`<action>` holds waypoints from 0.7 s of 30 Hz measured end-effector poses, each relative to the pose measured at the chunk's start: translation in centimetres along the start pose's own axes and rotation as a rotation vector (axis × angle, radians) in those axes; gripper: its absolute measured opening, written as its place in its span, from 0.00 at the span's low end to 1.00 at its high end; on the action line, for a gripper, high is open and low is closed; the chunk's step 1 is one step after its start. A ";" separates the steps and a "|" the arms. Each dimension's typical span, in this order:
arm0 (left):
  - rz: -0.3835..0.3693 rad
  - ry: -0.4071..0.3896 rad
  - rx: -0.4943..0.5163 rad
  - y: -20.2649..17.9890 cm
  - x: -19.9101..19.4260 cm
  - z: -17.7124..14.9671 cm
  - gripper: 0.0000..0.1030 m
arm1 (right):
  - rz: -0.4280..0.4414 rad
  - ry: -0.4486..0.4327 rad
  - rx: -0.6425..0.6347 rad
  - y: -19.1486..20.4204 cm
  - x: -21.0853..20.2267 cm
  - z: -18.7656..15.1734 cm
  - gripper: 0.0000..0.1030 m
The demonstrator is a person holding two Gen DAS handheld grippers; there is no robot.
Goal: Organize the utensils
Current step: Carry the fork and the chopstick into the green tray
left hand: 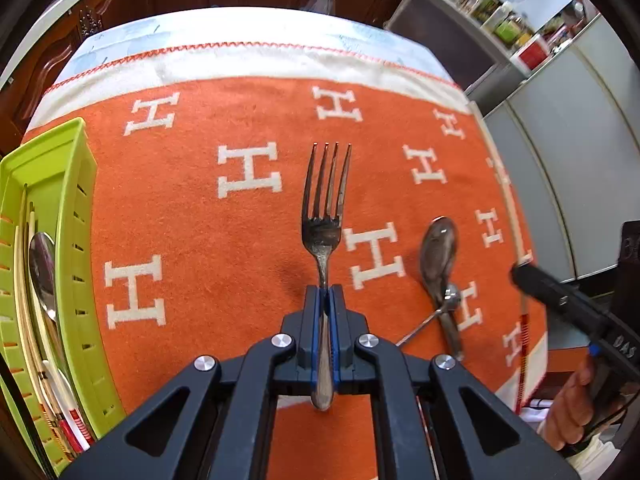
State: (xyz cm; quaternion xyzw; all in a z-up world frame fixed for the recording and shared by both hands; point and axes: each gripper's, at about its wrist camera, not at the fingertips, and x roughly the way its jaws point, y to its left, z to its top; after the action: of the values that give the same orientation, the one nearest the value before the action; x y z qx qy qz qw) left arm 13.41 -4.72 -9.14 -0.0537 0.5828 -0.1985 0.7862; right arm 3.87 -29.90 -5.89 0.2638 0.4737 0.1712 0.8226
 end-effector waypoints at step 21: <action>-0.054 -0.154 -0.042 1.9 -9.8 -6.1 0.02 | 0.067 0.170 -0.172 6.8 4.0 -3.9 0.05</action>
State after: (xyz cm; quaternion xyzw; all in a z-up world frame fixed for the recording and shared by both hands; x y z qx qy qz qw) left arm 5.77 1.61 -2.93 -0.1008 0.5227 -0.2027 0.8219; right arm 2.19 -21.27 -6.21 0.1926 0.5162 0.2605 0.7929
